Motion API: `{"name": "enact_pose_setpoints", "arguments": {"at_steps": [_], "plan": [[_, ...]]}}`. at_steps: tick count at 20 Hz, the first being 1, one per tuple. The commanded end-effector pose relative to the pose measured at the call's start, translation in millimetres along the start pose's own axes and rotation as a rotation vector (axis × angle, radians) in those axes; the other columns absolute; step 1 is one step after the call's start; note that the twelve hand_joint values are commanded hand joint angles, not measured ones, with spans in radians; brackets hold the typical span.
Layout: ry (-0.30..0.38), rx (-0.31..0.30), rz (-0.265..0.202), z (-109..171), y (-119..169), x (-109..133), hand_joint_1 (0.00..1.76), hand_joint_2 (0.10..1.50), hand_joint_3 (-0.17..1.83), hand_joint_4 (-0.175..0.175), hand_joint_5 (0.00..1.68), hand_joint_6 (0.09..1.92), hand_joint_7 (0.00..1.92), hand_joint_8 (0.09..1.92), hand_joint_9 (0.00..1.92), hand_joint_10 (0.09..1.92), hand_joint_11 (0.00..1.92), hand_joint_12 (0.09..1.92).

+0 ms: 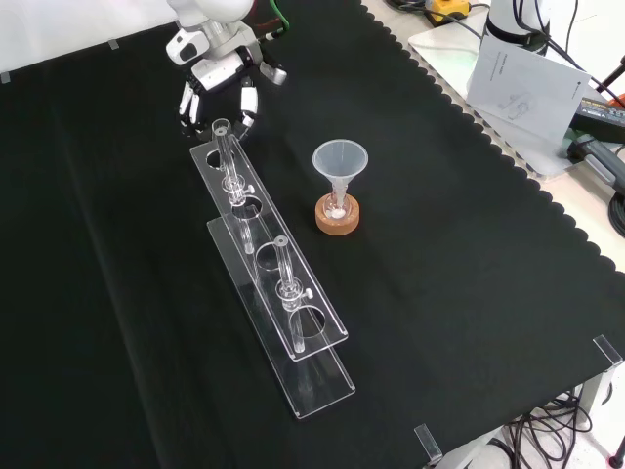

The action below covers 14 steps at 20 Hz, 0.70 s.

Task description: Put the weighing funnel back on the table.

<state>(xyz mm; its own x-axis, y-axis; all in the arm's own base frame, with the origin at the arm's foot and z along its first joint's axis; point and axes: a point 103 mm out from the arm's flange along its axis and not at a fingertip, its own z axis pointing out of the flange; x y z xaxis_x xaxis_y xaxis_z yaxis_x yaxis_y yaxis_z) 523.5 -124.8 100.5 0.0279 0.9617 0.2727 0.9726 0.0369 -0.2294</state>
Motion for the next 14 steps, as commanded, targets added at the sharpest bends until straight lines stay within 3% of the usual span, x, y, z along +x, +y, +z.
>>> {"name": "enact_pose_setpoints", "arguments": {"at_steps": [1,14], "plan": [[-0.004,0.014,-0.006,7,6,1,1.09,0.71,0.63,0.175,1.18,0.83,0.54,0.65,0.92,0.33,0.75,1.08],[-0.039,0.036,0.015,16,17,-12,1.09,0.71,0.62,0.175,1.18,0.83,0.54,0.65,0.92,0.33,0.75,1.08]]}}
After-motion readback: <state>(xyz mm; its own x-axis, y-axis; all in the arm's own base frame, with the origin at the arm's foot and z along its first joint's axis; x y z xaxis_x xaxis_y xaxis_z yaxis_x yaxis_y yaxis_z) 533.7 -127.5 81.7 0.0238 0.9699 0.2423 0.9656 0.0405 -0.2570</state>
